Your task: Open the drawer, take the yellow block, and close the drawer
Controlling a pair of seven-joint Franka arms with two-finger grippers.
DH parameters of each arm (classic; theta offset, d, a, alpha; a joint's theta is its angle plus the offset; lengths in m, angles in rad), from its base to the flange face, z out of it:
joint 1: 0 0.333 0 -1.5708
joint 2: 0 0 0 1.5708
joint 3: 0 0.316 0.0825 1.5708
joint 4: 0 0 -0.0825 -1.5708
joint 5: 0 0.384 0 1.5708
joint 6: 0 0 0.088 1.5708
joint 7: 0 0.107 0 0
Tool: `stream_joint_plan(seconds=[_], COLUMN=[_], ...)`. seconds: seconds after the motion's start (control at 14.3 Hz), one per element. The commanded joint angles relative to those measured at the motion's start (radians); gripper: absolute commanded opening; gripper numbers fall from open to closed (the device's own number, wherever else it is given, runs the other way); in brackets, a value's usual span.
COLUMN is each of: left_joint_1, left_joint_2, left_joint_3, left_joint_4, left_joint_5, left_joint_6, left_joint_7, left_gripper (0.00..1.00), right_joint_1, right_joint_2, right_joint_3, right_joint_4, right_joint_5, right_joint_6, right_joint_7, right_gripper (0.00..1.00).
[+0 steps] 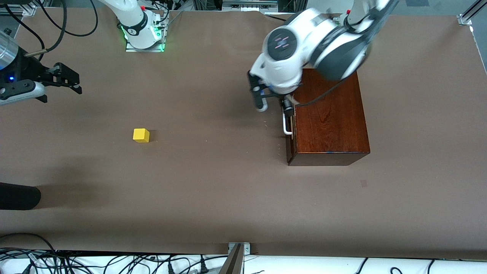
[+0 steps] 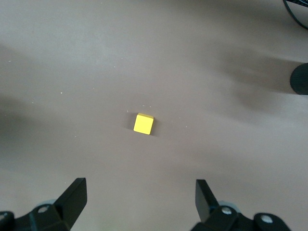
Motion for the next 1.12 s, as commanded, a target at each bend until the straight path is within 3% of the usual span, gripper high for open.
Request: stream_joint_plan(seconds=[0.0, 0.35, 0.63, 0.77, 0.91, 1.05], left_joint_1=[0.164, 0.408, 0.469, 0.407, 0.262, 0.184], left_joint_2=[-0.099, -0.181, -0.181, -0.219, -0.268, -0.346], left_joint_3=[-0.007, 0.007, 0.042, 0.163, 0.353, 0.485], left_joint_4=[-0.03, -0.007, 0.114, 0.105, 0.066, -0.037], left_joint_5=[-0.051, -0.048, -0.04, -0.048, -0.072, -0.109], left_joint_6=[-0.059, -0.085, -0.215, -0.213, -0.176, -0.087], left_joint_7=[0.002, -0.061, -0.066, -0.168, -0.314, -0.43], left_gripper=[1.0, 1.0, 1.0, 1.0, 1.0, 1.0], right_joint_1=[-0.008, -0.001, -0.008, -0.003, -0.008, -0.008], right_joint_2=[0.007, 0.019, 0.03, 0.028, 0.03, 0.03], right_joint_3=[0.003, 0.006, 0.003, 0.006, 0.002, 0.003], right_joint_4=[0.031, 0.031, 0.031, 0.031, 0.031, 0.031], right_joint_5=[-0.015, -0.047, -0.036, -0.039, -0.032, -0.033], right_joint_6=[-0.017, -0.009, -0.009, -0.009, -0.007, -0.007], right_joint_7=[0.003, 0.013, 0.037, 0.036, 0.043, 0.043], right_gripper=[1.0, 1.0, 1.0, 1.0, 1.0, 1.0])
